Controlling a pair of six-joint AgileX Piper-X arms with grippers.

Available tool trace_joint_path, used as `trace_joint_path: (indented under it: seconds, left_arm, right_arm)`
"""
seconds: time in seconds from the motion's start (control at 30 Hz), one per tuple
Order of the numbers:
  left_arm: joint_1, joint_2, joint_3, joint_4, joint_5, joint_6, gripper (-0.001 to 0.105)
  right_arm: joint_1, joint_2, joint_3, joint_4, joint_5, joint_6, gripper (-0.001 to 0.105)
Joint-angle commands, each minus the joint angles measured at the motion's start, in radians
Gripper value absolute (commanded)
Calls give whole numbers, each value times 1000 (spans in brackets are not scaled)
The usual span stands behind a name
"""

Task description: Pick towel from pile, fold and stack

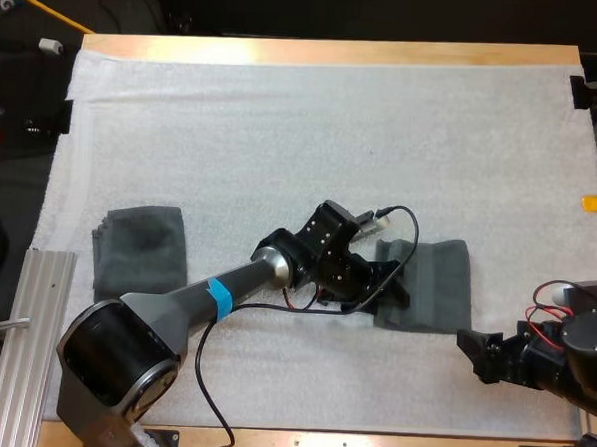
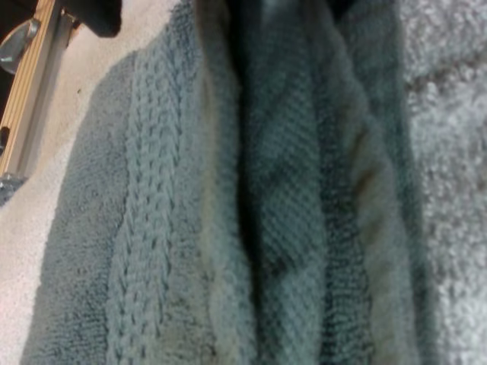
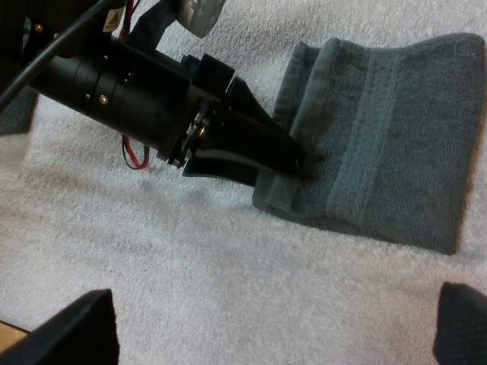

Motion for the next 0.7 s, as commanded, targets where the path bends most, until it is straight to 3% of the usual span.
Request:
trace_joint_path:
  seconds: [0.0,0.23,0.37,0.5,0.67]
  left_arm:
    - [-2,-2,-8,12,15,-5,47]
    - [-11,-2,-14,28,13,8,47]
    - [-14,-12,-15,52,-1,112,48]
    - [-18,-53,-15,106,-110,219,57]
    - [-39,-92,-15,117,-219,281,65]
  right_arm:
    - [2,-1,-8,2,7,3,81]
    - [2,-1,-8,2,7,3,81]
    - [2,-1,-8,2,7,3,81]
    - [2,-1,-8,2,7,3,81]
    - [2,-1,-8,2,7,3,81]
